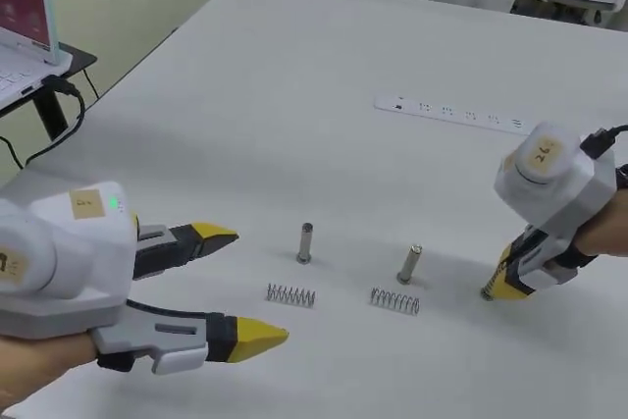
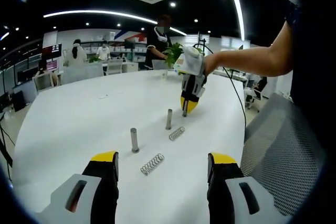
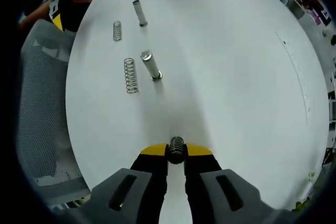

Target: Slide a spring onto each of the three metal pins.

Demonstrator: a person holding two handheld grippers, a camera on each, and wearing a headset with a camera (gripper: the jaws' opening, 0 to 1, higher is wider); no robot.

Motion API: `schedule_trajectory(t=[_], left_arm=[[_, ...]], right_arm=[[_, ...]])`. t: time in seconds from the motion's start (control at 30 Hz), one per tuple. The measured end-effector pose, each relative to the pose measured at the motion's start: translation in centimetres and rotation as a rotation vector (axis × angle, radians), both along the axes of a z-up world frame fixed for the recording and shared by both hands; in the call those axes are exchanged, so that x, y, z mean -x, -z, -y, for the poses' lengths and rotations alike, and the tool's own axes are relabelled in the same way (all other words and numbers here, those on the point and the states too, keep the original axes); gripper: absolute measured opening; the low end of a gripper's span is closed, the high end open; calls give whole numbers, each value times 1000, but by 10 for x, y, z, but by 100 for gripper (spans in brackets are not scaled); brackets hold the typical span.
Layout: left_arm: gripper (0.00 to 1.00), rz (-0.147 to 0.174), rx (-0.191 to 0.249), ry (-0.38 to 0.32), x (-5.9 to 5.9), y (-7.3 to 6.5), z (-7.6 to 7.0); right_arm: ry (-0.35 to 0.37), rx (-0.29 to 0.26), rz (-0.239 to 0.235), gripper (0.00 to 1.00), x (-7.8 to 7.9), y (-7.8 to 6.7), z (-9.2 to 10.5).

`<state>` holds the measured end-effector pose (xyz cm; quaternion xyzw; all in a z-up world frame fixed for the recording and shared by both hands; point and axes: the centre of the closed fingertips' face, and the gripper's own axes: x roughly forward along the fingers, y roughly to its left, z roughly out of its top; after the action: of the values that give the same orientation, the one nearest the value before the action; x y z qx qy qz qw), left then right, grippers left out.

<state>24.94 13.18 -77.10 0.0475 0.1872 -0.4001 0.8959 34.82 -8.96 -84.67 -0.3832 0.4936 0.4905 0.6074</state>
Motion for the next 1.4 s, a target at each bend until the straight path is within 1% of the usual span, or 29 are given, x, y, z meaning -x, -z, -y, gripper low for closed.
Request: schedule_trajectory(t=[0.2,0.3,0.6,0.7,0.8,0.87,1.03,1.4], left_arm=[[65,0,1,2,0,0,1],[64,1,1,1,0,-1,1],[64,1,0,3,0,-1,0],[64,2,1,3,0,-1,1],[64,1,-1,4,1,0,1],[64,2,0,4,1,-1,1],[64,3,-2,9,2,-1,2],[63,12,-1,15,4,-4,2]], right_arm=[[5,9,-4,10,0,3,2],[8,11,-10,13,2,3,3],[13,7,4,17,-1,1,5],[16,3,10,18,-1,-1,6],[24,-1,17,21,-2,-3,6],[21,-4,21,21,0,-5,6],[16,-7,39,23,-2,-8,4],[-13,-20,90,26,0,-24,-8]])
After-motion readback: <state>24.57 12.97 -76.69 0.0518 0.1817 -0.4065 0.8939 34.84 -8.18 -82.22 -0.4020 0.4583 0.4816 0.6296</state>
